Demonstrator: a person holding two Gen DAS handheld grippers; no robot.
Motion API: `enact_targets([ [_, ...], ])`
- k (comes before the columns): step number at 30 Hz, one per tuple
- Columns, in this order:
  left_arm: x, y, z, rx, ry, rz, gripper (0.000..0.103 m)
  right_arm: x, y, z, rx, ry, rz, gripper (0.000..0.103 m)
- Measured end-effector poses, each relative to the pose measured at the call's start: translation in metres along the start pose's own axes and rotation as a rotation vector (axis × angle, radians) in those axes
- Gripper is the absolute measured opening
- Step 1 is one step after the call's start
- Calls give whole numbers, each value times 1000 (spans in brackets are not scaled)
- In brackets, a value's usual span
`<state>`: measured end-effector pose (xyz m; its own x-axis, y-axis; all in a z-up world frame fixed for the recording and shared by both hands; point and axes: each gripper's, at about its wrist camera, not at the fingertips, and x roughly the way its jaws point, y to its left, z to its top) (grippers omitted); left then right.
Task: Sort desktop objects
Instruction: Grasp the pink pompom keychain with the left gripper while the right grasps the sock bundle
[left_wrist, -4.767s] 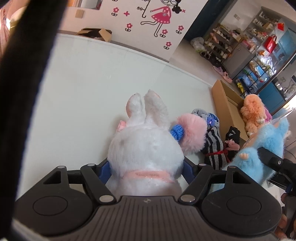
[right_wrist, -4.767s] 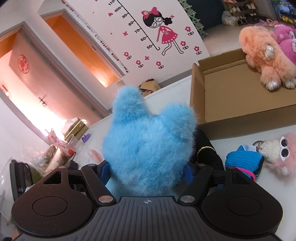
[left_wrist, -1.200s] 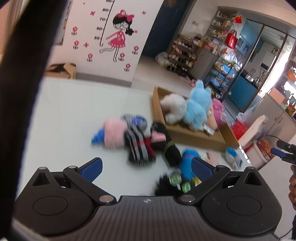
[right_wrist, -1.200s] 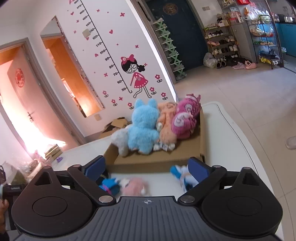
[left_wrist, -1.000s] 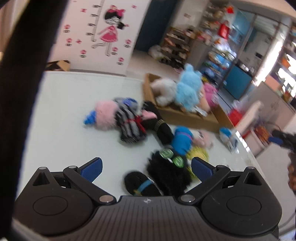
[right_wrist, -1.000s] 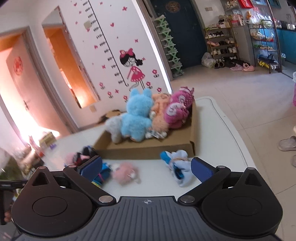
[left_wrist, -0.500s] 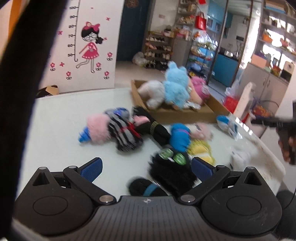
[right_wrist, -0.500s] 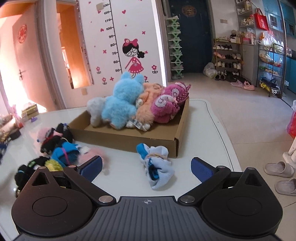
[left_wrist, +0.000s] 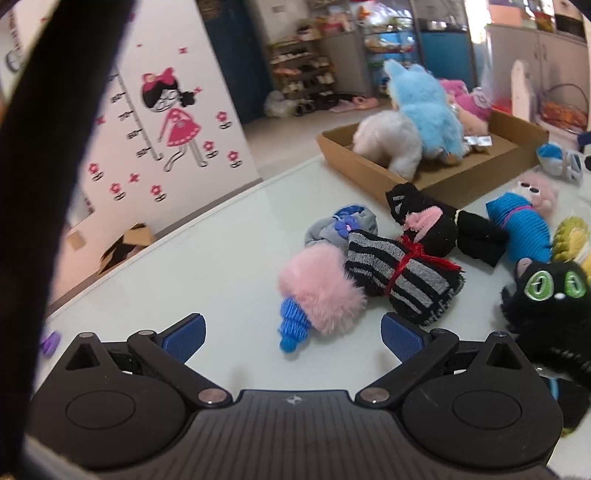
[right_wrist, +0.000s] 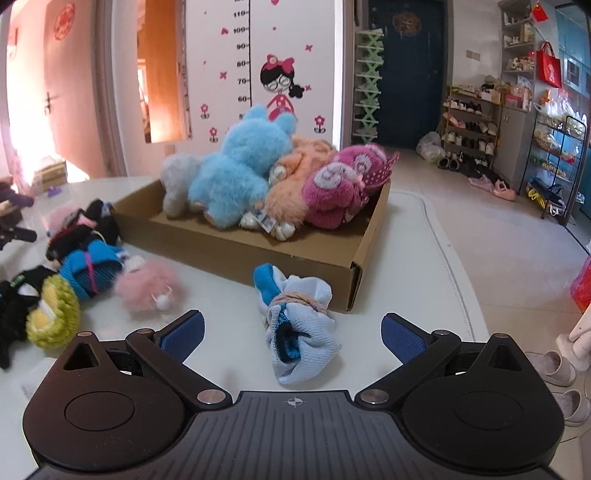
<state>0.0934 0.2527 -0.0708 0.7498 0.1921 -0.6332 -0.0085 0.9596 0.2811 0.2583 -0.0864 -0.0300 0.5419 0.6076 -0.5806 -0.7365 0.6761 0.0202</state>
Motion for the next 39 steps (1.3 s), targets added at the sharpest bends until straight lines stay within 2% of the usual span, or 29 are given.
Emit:
enact_targets([
  [6,22,1,3,61,-11,-18,101,21,2,-1,-6,35,11,102],
  [11,36,3,-2,108,15,-97,98,28,3,-1,-16,53,18,102],
  [16,38,10,-7,85,-28,-173,96,37,1,-2,-18,66,27,102],
  [21,46,18,-8,31,-26,-230,97,46,-1,-2,-13,89,31,102],
  [27,45,19,-6,51,-40,-227,96,52,-11,2,34,89,22,103],
  [30,46,19,-5,68,-50,-240,92,55,-14,5,50,86,36,102],
  [33,50,24,-4,34,-45,-291,78,58,-11,8,42,87,26,98],
  [34,51,26,-4,23,-44,-306,74,57,-10,8,36,81,26,91],
  [36,52,28,-4,9,-44,-323,66,56,-7,9,22,80,-13,83],
  [37,51,28,-4,4,-46,-326,61,56,-6,8,16,81,-30,75],
  [39,50,27,-5,-4,-52,-335,50,53,-8,8,16,73,-20,64],
])
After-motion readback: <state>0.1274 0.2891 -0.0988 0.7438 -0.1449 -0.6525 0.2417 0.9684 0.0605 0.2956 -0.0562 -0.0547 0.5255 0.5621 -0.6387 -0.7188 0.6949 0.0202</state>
